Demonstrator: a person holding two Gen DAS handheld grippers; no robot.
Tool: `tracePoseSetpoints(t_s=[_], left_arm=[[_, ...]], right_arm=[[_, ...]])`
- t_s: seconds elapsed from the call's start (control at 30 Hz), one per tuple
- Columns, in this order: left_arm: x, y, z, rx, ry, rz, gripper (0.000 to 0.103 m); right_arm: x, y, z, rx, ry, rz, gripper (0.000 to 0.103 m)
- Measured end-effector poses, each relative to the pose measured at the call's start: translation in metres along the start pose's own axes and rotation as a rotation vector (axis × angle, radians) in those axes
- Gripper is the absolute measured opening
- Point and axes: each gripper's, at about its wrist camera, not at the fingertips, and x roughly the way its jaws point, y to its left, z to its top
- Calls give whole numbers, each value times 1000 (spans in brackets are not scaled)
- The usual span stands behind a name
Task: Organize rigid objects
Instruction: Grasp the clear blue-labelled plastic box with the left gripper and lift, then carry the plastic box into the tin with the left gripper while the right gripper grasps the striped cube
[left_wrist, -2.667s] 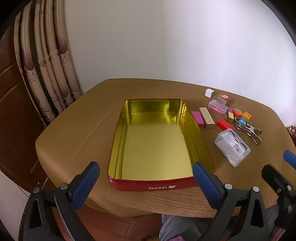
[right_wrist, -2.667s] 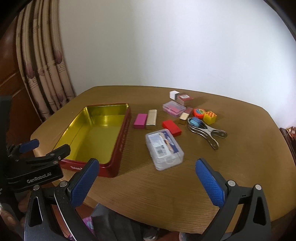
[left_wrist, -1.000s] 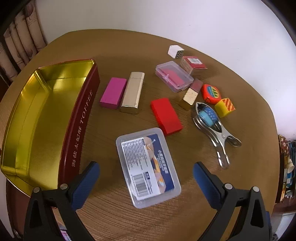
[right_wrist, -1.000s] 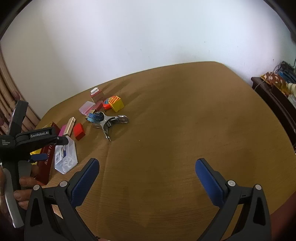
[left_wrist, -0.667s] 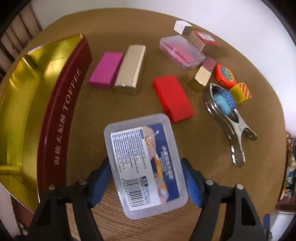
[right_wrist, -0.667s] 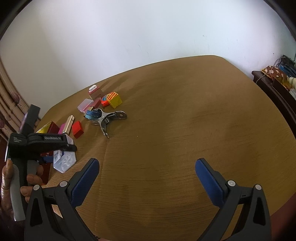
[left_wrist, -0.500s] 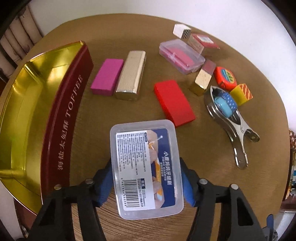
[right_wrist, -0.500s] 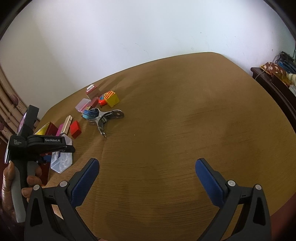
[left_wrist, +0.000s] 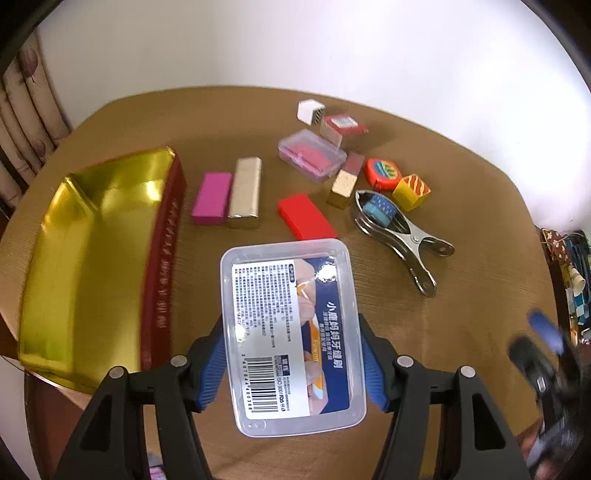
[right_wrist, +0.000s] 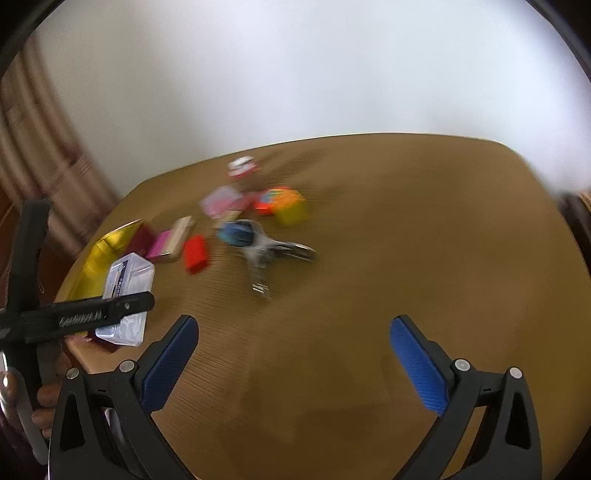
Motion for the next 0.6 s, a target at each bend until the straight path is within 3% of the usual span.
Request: tracePoseSetpoints(t_s=[0.13,0.2,0.27,0.33,0.37,0.5,0.6], left_arm=[[-24,13,4,0,-24,5,64],[-36,21,7,-6,-44,15,64],[-44,31,10,-15,-55,23,64],[-50,45,11,-29,-58,27,64],[-53,51,12,-34,-59,29,64],[-54,70,15,-60,-55,40,64],[-52,78,17,-76,-47,41,64]], right_arm=[[30,41,30,-268,69,6,102],[47,52,36,-349,115,1,101],[64,56,42,-382,164,-5,95],[76,49,46,-360,193,-9,68],[81,44,48,-342,209,-3,65],[79,20,58,-268,197,24,65],[84,-4,74,-192,183,-10,65]])
